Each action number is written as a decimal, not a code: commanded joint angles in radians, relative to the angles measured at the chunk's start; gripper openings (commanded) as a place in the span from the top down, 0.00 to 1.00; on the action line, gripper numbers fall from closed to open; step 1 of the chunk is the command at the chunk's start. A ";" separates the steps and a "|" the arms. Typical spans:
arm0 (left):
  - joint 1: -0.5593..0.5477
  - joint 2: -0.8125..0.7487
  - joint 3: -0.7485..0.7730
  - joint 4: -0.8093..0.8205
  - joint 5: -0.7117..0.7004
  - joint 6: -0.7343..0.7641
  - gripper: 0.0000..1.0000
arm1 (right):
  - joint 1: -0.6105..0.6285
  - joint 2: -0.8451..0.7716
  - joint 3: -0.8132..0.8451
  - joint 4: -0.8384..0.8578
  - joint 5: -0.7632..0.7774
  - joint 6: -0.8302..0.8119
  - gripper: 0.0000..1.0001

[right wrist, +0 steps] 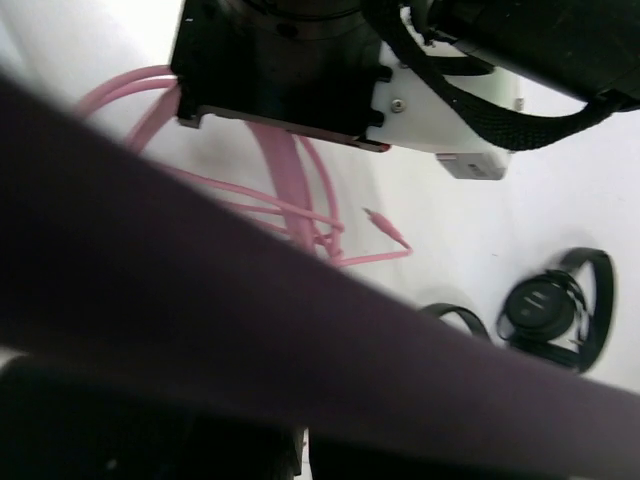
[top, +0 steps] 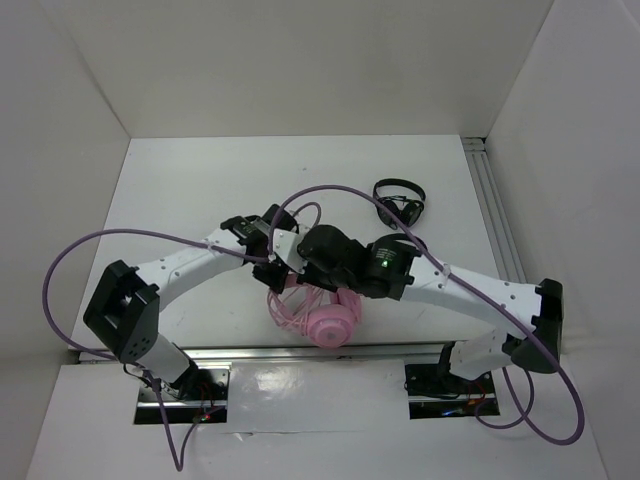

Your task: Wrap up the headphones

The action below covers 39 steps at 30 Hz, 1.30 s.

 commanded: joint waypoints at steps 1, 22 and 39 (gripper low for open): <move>-0.030 0.008 -0.011 -0.033 0.060 0.042 1.00 | 0.013 -0.048 -0.041 0.158 0.279 -0.113 1.00; -0.030 -0.081 0.090 -0.165 -0.079 -0.052 1.00 | -0.056 -0.093 -0.259 0.431 0.340 -0.080 0.60; -0.030 -0.110 0.233 -0.203 -0.510 -0.193 1.00 | -0.090 -0.245 -0.288 0.543 0.246 0.229 0.13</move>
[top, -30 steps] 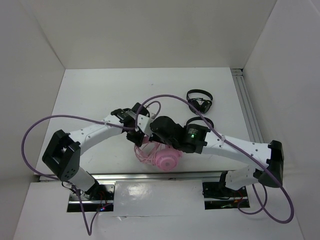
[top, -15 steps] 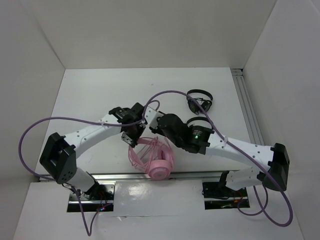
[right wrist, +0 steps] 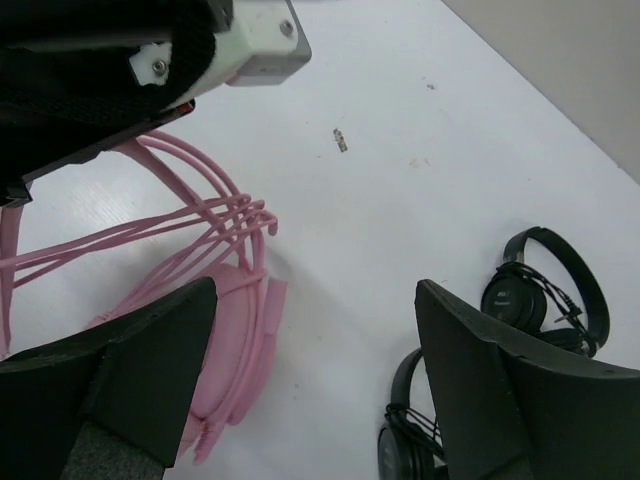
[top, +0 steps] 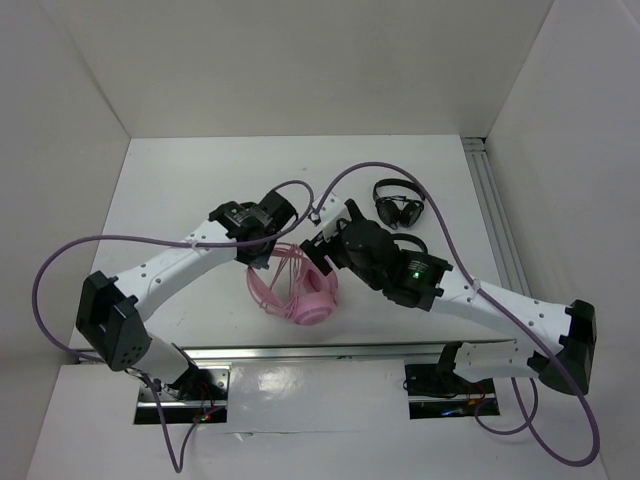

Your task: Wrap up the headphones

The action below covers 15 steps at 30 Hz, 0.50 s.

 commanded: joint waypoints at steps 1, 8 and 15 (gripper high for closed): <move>-0.004 -0.074 0.037 0.080 -0.042 -0.051 1.00 | -0.002 -0.043 0.009 0.028 0.037 0.098 0.13; 0.087 -0.096 -0.046 0.196 0.011 -0.108 1.00 | -0.002 -0.094 -0.001 -0.023 0.092 0.197 0.13; 0.244 -0.096 -0.106 0.309 0.130 -0.108 1.00 | -0.002 -0.174 -0.020 -0.064 0.074 0.291 0.04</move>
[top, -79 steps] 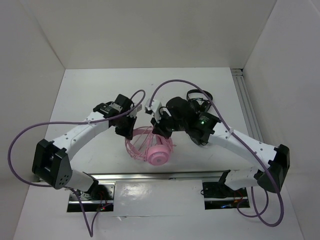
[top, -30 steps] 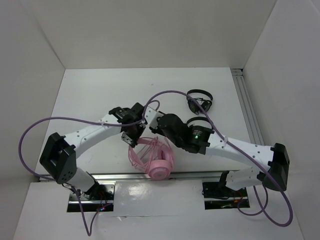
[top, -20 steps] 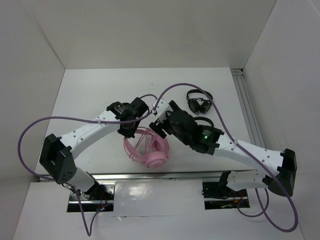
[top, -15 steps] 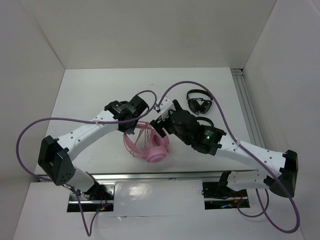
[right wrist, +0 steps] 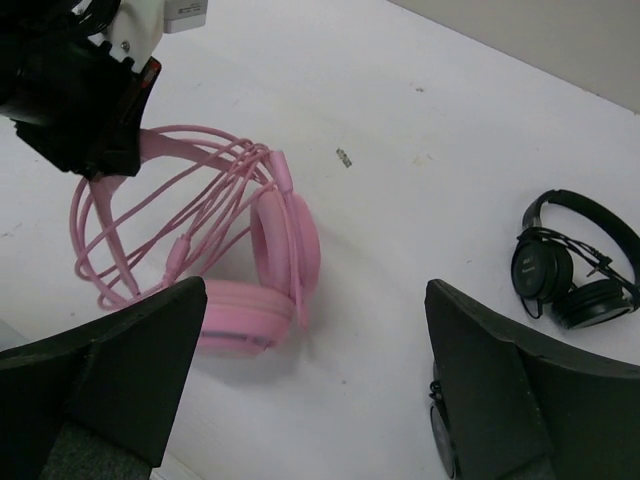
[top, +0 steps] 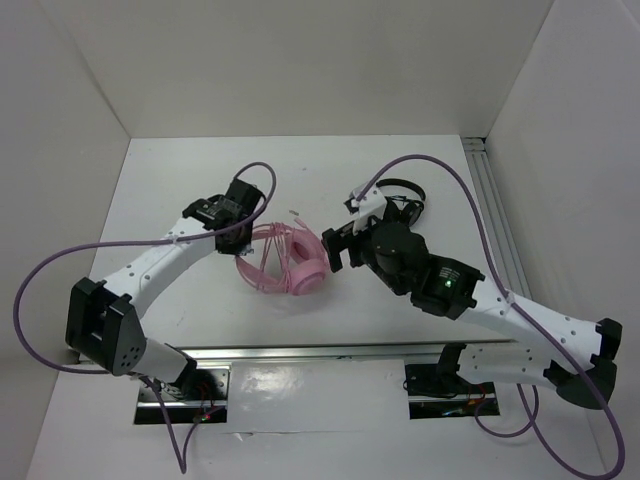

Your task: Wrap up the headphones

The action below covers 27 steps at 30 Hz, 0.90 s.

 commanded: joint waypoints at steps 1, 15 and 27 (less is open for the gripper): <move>0.093 -0.027 -0.003 0.135 0.092 -0.036 1.00 | -0.002 -0.051 -0.010 -0.021 0.001 0.077 0.03; 0.526 0.384 0.173 0.265 -0.003 -0.231 1.00 | -0.002 -0.029 -0.095 0.018 -0.120 0.098 0.00; 0.689 0.678 0.363 0.230 -0.068 -0.281 0.95 | 0.007 -0.037 -0.219 0.093 -0.217 0.146 0.00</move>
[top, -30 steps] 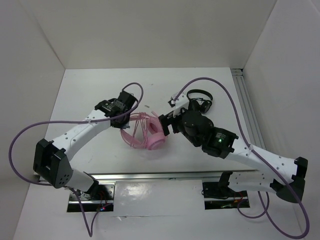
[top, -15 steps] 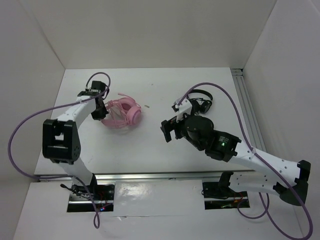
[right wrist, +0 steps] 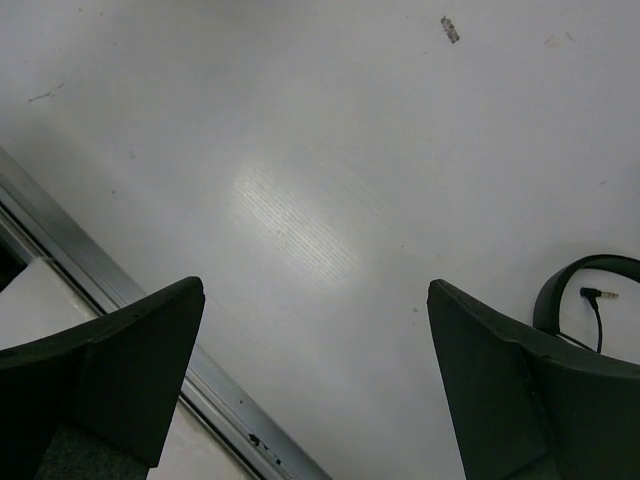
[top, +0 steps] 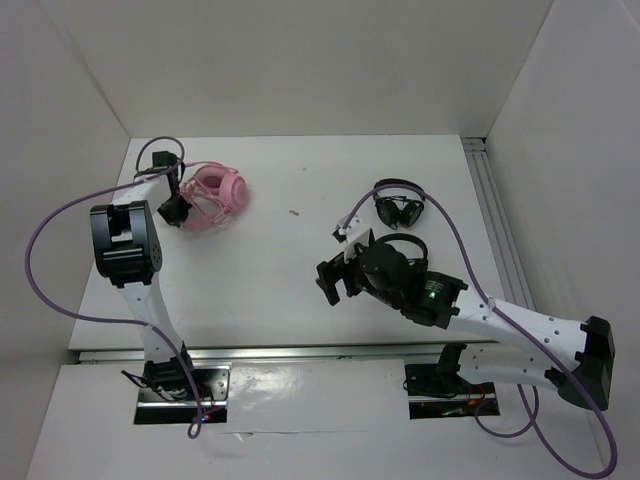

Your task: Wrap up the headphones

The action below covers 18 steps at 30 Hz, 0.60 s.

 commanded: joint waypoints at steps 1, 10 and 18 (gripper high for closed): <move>0.019 0.063 0.077 -0.042 -0.080 -0.051 0.91 | 0.007 0.010 -0.005 0.076 -0.001 0.036 0.00; 0.010 0.013 0.062 -0.088 0.050 -0.072 0.00 | 0.016 -0.002 0.054 0.010 0.068 0.144 0.00; 0.019 -0.283 -0.082 -0.078 0.094 -0.106 0.00 | 0.016 -0.048 0.120 -0.032 0.012 0.164 0.00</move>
